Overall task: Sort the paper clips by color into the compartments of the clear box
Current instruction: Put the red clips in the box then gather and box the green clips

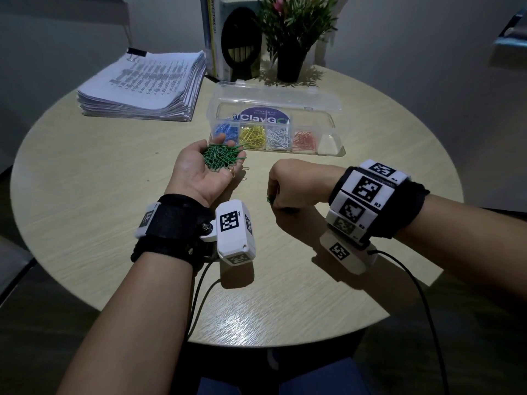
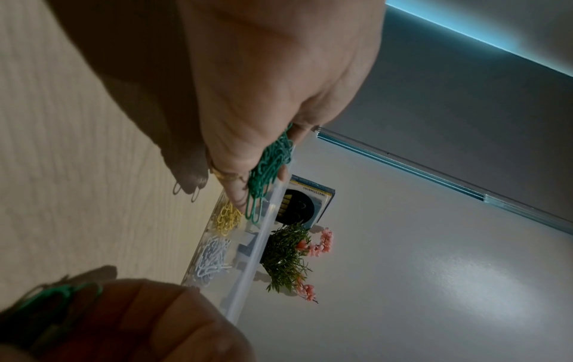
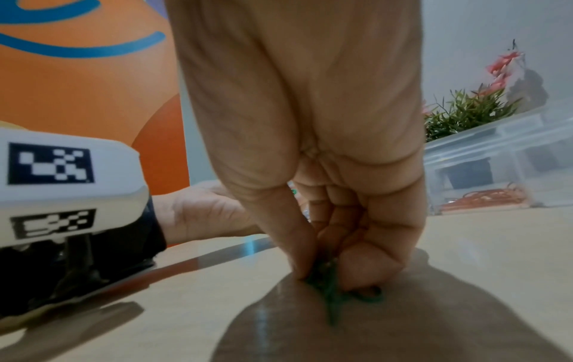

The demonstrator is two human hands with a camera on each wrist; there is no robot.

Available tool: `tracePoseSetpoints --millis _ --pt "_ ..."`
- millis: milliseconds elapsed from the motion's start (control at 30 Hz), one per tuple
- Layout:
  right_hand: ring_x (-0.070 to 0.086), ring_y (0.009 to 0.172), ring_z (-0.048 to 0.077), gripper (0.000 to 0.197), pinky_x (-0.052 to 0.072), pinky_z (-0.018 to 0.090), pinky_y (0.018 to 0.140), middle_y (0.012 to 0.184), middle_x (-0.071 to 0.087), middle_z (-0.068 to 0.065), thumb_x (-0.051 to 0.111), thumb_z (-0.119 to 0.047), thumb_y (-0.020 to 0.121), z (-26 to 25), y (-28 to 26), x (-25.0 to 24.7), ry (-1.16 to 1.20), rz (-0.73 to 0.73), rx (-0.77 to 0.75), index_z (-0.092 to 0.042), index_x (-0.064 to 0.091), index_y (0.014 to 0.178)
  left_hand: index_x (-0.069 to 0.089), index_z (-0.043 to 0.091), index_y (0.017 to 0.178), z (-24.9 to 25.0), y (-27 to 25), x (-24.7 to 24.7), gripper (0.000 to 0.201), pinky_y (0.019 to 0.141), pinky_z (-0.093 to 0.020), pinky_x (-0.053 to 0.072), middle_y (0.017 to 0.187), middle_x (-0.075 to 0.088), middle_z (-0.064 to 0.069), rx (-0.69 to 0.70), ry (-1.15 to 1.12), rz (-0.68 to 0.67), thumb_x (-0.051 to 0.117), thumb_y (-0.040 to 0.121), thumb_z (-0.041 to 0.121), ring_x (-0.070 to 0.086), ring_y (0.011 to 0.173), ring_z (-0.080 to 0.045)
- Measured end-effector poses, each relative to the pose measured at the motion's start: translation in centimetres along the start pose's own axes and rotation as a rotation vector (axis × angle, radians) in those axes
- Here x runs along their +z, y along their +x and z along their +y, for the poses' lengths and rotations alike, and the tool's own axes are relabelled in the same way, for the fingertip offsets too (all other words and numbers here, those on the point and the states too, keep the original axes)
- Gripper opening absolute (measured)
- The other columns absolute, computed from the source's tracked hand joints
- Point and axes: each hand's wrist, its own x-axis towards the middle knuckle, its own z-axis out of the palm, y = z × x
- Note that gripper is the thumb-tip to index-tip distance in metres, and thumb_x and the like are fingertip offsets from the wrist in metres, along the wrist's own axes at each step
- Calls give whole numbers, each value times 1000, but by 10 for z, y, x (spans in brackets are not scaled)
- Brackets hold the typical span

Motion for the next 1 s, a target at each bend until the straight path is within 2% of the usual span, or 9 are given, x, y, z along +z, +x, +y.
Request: tracePoseSetpoints --millis 200,367,500,600,667,733,833,933,1000 --pt "63 96 33 24 56 41 82 105 69 18 56 -5 84 2 -2 1 -9 24 -25 0 69 103 57 1 80 -2 0 0 38 87 -40 45 79 52 -14 -10 6 -5 29 99 19 52 71 -21" --pt "61 99 28 22 47 28 71 108 68 12 56 -5 86 3 -5 -1 38 41 -48 -4 68 104 57 2 78 -4 0 1 33 91 -37 43 78 51 -13 -32 19 -33 33 96 15 51 68 -21" --pt "56 83 20 15 42 25 63 102 68 9 60 -6 82 5 -4 -1 73 81 -56 -8 67 95 56 2 80 -4 -1 1 35 90 -39 43 81 51 -14 -28 53 -40 30 98 17 51 72 -22" --pt "53 64 11 8 41 19 50 85 66 5 66 -5 78 8 -2 -9 120 130 -36 -12 63 82 56 2 82 -4 -1 2 35 83 -39 45 83 51 -15 -35 62 -38 30 98 17 50 73 -21" --pt "55 56 7 9 47 20 53 79 65 5 67 -3 79 8 2 -23 237 196 -31 -11 64 78 56 2 81 -5 -1 2 36 82 -40 46 82 52 -16 -38 86 -29 30 98 18 52 72 -22" --pt "62 56 11 7 56 27 60 81 68 10 67 0 80 5 5 -38 373 265 -55 -6 67 82 57 2 80 -7 0 3 37 83 -41 46 82 54 -16 -42 104 -23 30 99 18 54 72 -23" --pt "69 65 17 15 59 30 67 83 71 11 72 -4 80 -12 11 -52 447 330 -110 -3 71 95 58 0 90 -10 0 3 34 96 -42 43 96 59 -20 -53 108 -44 29 98 16 59 86 -29" --pt "69 63 18 18 59 28 62 78 71 9 74 -9 80 -30 17 -54 465 354 -148 -3 72 97 56 -3 101 -11 -2 4 34 102 -44 37 94 62 -24 -45 87 -65 27 98 15 60 84 -33" --pt "67 60 17 17 58 26 58 76 71 11 72 -11 82 -36 19 -53 471 359 -159 -3 72 97 54 -3 103 -10 -2 4 33 104 -44 36 96 60 -24 -49 40 -66 27 98 15 56 90 -33"
